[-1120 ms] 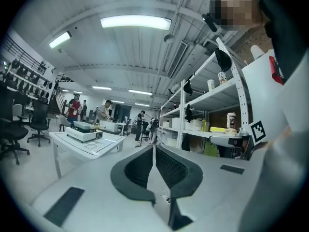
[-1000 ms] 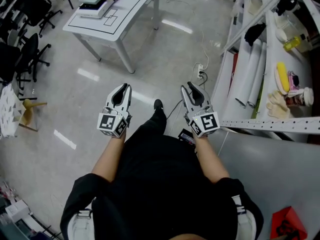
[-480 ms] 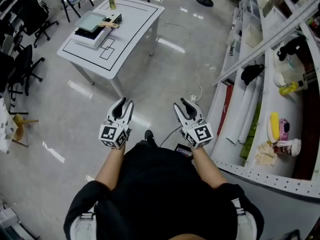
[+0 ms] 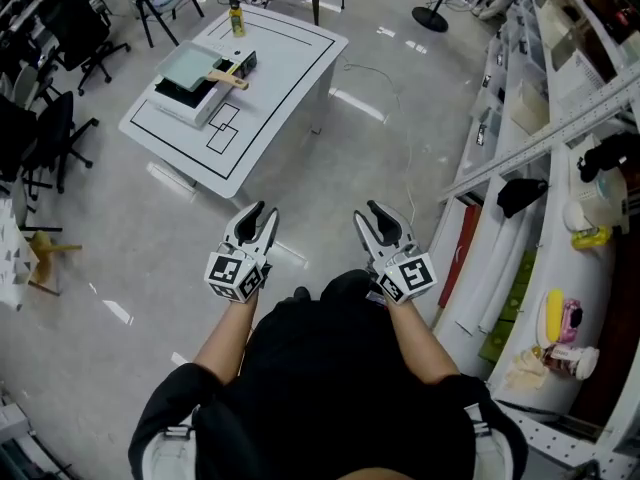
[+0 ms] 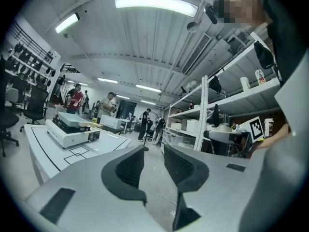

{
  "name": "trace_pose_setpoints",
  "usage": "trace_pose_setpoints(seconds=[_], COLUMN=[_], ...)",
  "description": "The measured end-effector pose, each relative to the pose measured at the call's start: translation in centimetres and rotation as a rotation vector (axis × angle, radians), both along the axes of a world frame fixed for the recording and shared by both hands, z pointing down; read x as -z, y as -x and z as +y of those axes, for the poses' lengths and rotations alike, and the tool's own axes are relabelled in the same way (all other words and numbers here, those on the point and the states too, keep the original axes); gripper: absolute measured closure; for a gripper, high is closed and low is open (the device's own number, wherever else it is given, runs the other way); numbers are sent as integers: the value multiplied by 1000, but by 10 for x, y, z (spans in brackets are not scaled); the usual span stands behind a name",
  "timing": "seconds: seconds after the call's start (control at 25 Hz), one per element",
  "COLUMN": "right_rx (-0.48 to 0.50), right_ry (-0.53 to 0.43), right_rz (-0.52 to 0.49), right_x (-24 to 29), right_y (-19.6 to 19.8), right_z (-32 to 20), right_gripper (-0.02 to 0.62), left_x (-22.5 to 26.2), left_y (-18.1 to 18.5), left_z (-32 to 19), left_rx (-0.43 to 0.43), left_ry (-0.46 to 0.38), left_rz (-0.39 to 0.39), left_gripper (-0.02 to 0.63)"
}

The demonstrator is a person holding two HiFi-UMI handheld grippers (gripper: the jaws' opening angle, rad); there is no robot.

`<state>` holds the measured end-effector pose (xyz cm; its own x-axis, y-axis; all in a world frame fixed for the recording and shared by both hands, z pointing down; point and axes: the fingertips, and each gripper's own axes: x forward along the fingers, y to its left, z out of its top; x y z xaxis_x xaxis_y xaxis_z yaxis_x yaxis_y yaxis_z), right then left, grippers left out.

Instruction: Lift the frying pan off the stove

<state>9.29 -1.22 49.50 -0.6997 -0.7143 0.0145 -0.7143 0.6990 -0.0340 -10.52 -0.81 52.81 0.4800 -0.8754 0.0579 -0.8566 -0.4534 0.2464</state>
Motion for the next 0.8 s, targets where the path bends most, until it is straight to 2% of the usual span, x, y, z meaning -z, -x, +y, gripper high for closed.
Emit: trace_pose_setpoints(seconds=[0.16,0.32,0.56,0.8], right_rx=[52,126,304,466], right_ry=[15,21,-4,16], right_rz=[-21,-50,-67,-68], right_x=[-2,-11,-4,13], right_y=[4,11,23,21], right_z=[-39,-99,-196,-280], right_gripper=[457,466,468,468], left_x=[5,3,9,27], left_y=[1,3,8,-1], left_z=[-30,-66,-132,-190], left_rx=[21,71,236,384], left_ry=[12,16,5,10], left_rz=[6,16,2,27], left_gripper=[477,477,477,477])
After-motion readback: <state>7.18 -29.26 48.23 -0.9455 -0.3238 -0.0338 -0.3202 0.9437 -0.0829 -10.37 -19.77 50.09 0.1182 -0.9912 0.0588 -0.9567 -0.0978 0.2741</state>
